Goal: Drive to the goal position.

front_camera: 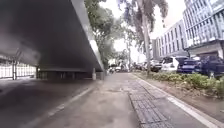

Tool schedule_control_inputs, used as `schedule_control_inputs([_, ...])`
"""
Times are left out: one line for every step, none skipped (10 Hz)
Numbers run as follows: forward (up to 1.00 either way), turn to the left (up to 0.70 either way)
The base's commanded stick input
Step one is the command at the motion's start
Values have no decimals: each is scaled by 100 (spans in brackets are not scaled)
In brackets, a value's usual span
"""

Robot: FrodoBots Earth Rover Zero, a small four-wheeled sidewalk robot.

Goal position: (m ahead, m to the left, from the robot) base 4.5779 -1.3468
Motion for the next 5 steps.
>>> schedule_control_inputs([70, 0])
schedule_control_inputs([70, 0])
schedule_control_inputs([70, 0])
schedule_control_inputs([70, 0])
schedule_control_inputs([70, 0])
